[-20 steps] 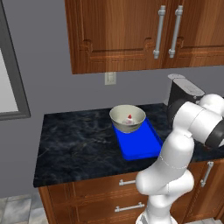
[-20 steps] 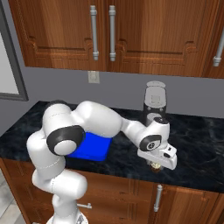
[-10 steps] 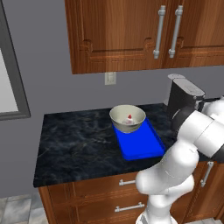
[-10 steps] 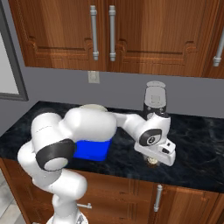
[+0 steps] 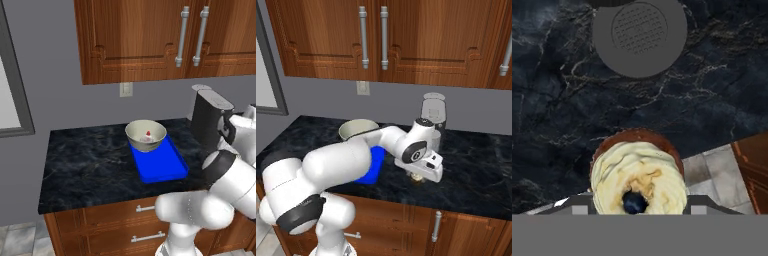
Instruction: Place the bowl with cake and the cupcake onto the tray.
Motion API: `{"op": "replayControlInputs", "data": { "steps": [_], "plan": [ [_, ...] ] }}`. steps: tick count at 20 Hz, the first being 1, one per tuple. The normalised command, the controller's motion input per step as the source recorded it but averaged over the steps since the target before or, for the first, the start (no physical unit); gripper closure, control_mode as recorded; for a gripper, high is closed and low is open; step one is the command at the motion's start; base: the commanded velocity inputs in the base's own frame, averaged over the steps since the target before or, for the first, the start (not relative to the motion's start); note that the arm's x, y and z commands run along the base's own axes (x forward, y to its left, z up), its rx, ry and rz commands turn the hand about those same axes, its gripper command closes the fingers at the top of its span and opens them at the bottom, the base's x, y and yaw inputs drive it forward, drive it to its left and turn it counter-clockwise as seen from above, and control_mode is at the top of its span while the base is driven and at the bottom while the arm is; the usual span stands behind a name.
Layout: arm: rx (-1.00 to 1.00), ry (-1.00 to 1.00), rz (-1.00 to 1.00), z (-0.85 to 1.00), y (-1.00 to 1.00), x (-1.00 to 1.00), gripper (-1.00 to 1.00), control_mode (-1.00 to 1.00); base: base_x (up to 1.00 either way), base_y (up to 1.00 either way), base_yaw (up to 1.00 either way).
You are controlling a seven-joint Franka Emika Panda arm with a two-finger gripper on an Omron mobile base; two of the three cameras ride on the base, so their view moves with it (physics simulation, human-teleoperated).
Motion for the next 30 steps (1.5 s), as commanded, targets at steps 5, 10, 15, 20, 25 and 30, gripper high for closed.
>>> {"op": "replayControlInputs", "data": {
  "steps": [5,10,15,20,25,30],
  "plan": [
    [-0.15,-0.16,0.04,0.22,0.63,0.01,1.00,-1.00,0.00,0.00,0.00],
    [-0.10,-0.04,0.01,0.18,0.61,0.11,1.00,-1.00,0.00,0.00,0.00],
    [-0.05,0.00,0.02,0.15,0.62,0.19,1.00,-1.00,0.00,0.00,0.00],
    [0.00,0.00,0.05,0.15,0.53,0.21,1.00,-1.00,0.00,0.00,0.00],
    [0.01,0.04,0.09,0.12,0.41,0.18,1.00,-1.00,0.00,0.00,0.00],
    [0.02,0.06,0.13,0.07,0.35,0.13,1.00,-1.00,0.00,0.00,0.00]
  ]
}}
